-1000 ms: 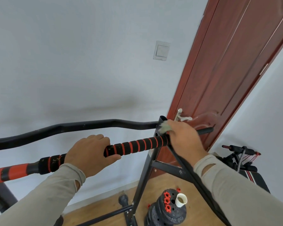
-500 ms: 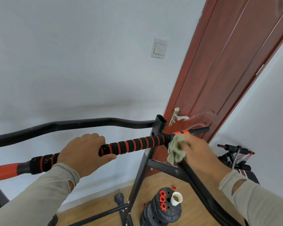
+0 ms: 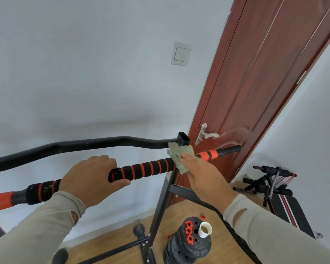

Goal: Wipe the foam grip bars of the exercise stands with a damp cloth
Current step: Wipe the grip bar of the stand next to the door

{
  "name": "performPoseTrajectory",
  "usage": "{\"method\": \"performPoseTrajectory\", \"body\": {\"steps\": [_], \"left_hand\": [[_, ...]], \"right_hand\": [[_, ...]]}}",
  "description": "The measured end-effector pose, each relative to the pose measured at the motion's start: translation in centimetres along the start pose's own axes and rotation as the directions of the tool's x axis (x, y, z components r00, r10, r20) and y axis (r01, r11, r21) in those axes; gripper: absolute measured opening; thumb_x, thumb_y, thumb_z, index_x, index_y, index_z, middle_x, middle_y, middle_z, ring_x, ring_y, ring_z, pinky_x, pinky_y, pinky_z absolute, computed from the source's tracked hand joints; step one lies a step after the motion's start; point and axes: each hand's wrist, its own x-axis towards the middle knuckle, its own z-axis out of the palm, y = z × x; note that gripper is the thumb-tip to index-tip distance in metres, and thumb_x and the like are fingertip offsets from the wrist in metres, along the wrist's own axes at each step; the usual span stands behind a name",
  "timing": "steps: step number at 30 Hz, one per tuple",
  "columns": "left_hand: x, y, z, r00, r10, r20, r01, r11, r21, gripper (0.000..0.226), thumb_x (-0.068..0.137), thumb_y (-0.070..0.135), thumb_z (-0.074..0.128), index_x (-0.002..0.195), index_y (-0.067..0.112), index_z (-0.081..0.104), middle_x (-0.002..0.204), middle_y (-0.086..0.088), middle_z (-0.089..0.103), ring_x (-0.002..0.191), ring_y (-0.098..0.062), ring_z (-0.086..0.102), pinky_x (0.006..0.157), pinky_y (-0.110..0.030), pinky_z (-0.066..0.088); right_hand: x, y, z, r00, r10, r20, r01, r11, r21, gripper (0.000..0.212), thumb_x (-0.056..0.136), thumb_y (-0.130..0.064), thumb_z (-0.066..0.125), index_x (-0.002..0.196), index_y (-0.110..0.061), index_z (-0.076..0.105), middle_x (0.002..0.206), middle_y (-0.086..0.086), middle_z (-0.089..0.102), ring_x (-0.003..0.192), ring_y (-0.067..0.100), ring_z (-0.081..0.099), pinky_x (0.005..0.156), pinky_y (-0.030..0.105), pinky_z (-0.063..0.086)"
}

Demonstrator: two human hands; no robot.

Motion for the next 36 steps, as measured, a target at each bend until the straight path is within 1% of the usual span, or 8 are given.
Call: {"method": "performPoseTrajectory", "body": {"steps": [5, 12, 15, 20, 24, 28, 33, 36], "left_hand": [[0.1, 0.0, -0.2, 1.0, 0.002, 0.017, -0.002, 1.0, -0.008, 0.048, 0.08, 0.083, 0.043, 0.092, 0.037, 0.051, 0.079, 0.014, 0.052, 0.069, -0.004, 0.052, 0.062, -0.017, 0.041], [-0.1, -0.1, -0.2, 1.0, 0.005, -0.002, -0.005, 1.0, -0.018, 0.048, 0.081, 0.082, 0.043, 0.093, 0.036, 0.052, 0.08, 0.013, 0.052, 0.071, -0.005, 0.051, 0.063, -0.018, 0.038], [-0.3, -0.1, -0.2, 1.0, -0.001, -0.007, 0.001, 1.0, -0.017, 0.049, 0.081, 0.082, 0.043, 0.092, 0.035, 0.052, 0.08, 0.013, 0.051, 0.071, -0.004, 0.05, 0.067, -0.021, 0.042], [-0.2, -0.2, -0.4, 1.0, 0.006, 0.02, -0.005, 0.999, -0.032, 0.054, 0.08, 0.083, 0.043, 0.098, 0.033, 0.055, 0.085, 0.013, 0.054, 0.077, -0.006, 0.052, 0.073, -0.024, 0.046], [-1.5, -2.9, -2.0, 0.997, 0.061, 0.046, -0.06, 0.998, -0.02, 0.081, 0.075, 0.087, 0.045, 0.136, 0.034, 0.048, 0.127, 0.016, 0.057, 0.117, -0.012, 0.053, 0.106, -0.033, 0.039], [-4.5, -8.0, -3.1, 0.996, -0.008, 0.084, 0.007, 1.0, 0.02, 0.071, 0.072, 0.088, 0.043, 0.123, 0.039, 0.054, 0.116, 0.023, 0.057, 0.108, -0.006, 0.056, 0.099, -0.029, 0.043], [-5.7, -8.9, -2.0, 0.995, -0.079, 0.068, 0.089, 0.984, -0.158, 0.04, 0.076, 0.076, 0.059, 0.088, 0.038, 0.055, 0.086, 0.016, 0.053, 0.079, -0.001, 0.052, 0.073, -0.026, 0.049], [-5.7, -9.1, -1.7, 0.996, -0.079, 0.05, 0.086, 0.984, -0.157, 0.04, 0.077, 0.075, 0.059, 0.088, 0.037, 0.055, 0.085, 0.015, 0.053, 0.079, -0.003, 0.052, 0.074, -0.028, 0.05]], "right_hand": [[-4.1, -1.0, -1.6, 0.945, 0.043, 0.324, -0.024, 0.998, -0.062, 0.022, 0.1, -0.022, 0.043, 0.11, -0.03, 0.06, 0.093, -0.007, 0.071, 0.09, 0.018, 0.068, 0.102, 0.034, 0.046], [1.0, -1.9, -7.8, 0.911, 0.408, -0.064, -0.364, 0.867, 0.341, 0.022, 0.107, -0.025, 0.045, 0.099, -0.023, 0.066, 0.089, -0.01, 0.069, 0.076, 0.006, 0.066, 0.065, 0.023, 0.052], [3.4, -3.7, -6.9, 0.929, 0.286, -0.233, -0.216, 0.934, 0.286, 0.029, 0.104, -0.017, 0.046, 0.123, -0.027, 0.064, 0.107, -0.016, 0.069, 0.085, 0.003, 0.067, 0.078, 0.019, 0.052], [2.8, -6.0, 0.6, 1.0, 0.0, -0.007, 0.0, 0.999, 0.035, 0.027, 0.099, -0.017, 0.052, 0.122, -0.02, 0.065, 0.113, 0.002, 0.07, 0.106, 0.023, 0.064, 0.102, 0.045, 0.049], [2.6, -5.0, 1.4, 0.998, -0.003, -0.07, 0.005, 1.0, 0.03, 0.035, 0.103, -0.021, 0.053, 0.136, -0.021, 0.062, 0.137, -0.002, 0.065, 0.129, 0.019, 0.057, 0.117, 0.044, 0.04], [3.0, -5.5, 1.7, 0.996, 0.006, -0.094, -0.006, 1.0, -0.006, 0.027, 0.101, -0.019, 0.054, 0.123, -0.019, 0.069, 0.121, 0.0, 0.072, 0.113, 0.023, 0.065, 0.107, 0.044, 0.049], [3.5, -10.4, 1.5, 0.971, 0.12, -0.207, -0.143, 0.985, -0.098, 0.017, 0.099, -0.023, 0.052, 0.093, -0.027, 0.068, 0.068, -0.013, 0.052, 0.067, 0.017, 0.057, 0.062, 0.03, 0.046], [4.3, -16.6, 2.9, 0.985, 0.023, -0.168, -0.038, 0.995, -0.088, 0.022, 0.102, -0.026, 0.042, 0.094, -0.029, 0.062, 0.071, -0.011, 0.053, 0.066, 0.013, 0.053, 0.069, 0.03, 0.052]]}}
